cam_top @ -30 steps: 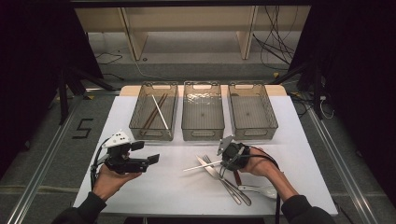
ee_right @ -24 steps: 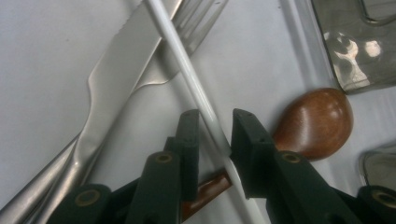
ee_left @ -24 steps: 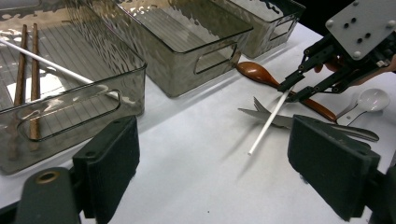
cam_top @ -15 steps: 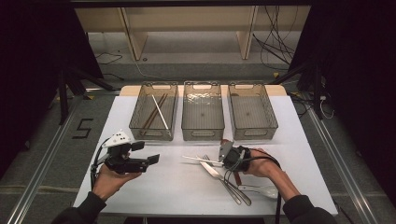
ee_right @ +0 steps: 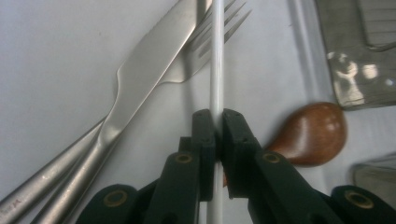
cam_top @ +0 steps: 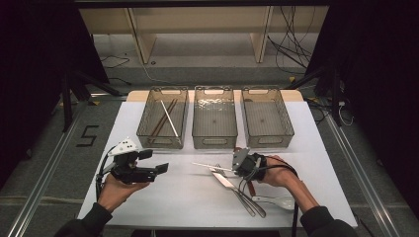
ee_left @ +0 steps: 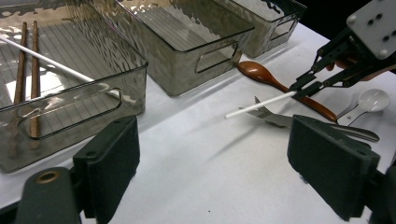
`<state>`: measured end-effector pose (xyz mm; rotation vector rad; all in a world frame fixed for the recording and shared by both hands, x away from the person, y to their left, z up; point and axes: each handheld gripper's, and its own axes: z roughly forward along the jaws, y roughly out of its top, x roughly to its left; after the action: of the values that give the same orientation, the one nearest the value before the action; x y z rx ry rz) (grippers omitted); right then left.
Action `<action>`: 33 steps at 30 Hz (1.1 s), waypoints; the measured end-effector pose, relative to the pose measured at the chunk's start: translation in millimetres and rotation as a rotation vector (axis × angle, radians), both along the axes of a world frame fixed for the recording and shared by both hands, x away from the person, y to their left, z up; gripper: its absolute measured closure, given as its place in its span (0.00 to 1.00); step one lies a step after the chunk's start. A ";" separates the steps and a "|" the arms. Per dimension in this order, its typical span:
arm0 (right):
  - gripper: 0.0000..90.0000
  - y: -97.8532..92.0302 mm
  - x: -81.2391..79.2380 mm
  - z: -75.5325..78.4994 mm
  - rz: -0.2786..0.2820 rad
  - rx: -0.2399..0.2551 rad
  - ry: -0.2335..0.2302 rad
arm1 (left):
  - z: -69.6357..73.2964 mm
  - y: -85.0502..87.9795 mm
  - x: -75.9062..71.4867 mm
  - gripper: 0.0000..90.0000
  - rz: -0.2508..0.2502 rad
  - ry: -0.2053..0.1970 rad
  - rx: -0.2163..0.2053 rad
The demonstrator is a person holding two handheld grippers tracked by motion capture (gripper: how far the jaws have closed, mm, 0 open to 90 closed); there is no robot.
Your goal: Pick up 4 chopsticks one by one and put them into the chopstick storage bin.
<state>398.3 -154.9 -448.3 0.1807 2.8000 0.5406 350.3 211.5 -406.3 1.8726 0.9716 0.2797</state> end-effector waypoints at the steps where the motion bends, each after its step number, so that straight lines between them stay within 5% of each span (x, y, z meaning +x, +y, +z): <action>1: 0.94 -0.4 0.2 2.9 -0.013 0.015 -0.006 | -0.1 0.2 0.2 0.18 0.000 0.002 0.000; 11: 0.94 1.5 -1.3 29.1 -0.164 0.218 -0.011 | 0.3 -6.2 0.7 0.18 0.001 0.019 -0.038; 33: 0.94 24.5 -18.6 51.2 -0.247 0.404 0.014 | 13.7 -42.2 16.6 0.18 -0.013 0.042 -0.180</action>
<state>379.6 -130.4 -397.1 0.6040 2.5947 1.0347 366.9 169.3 -392.6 1.7255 0.9792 0.1407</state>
